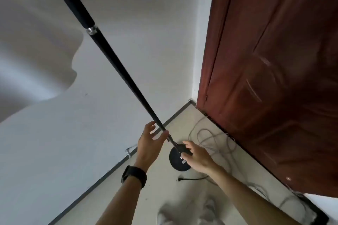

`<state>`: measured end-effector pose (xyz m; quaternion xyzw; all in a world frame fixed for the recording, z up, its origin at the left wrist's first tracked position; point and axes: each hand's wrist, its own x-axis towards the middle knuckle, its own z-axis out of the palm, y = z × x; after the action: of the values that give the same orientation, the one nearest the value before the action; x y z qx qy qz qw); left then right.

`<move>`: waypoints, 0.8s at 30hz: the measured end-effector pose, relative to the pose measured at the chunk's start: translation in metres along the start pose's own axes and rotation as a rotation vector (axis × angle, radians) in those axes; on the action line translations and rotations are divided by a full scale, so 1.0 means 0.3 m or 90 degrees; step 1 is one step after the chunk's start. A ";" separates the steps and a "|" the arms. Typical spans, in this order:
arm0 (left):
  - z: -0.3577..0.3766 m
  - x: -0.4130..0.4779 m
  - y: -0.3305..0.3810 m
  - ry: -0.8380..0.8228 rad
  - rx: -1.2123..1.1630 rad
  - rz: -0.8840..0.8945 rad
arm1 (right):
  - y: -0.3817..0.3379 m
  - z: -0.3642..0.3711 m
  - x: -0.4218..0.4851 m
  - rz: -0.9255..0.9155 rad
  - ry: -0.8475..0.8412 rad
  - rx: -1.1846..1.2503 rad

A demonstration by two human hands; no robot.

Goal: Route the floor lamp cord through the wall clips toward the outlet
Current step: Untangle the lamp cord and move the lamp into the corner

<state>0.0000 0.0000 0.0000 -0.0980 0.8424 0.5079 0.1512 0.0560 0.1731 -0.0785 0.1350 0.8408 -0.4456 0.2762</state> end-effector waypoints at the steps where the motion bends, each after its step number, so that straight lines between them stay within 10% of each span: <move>1: 0.022 0.021 0.008 0.016 -0.010 0.011 | 0.001 -0.004 0.054 -0.012 -0.024 -0.010; 14: 0.089 0.124 -0.012 0.081 0.079 0.034 | -0.037 0.031 0.406 -0.199 -0.058 -0.197; 24: 0.057 0.177 -0.001 0.018 0.014 0.025 | 0.262 -0.035 0.153 -0.038 0.074 -0.036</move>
<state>-0.0468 0.0144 -0.0267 -0.0869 0.8518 0.4998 0.1307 0.0525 0.2255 -0.1536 0.1276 0.8714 -0.4210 0.2170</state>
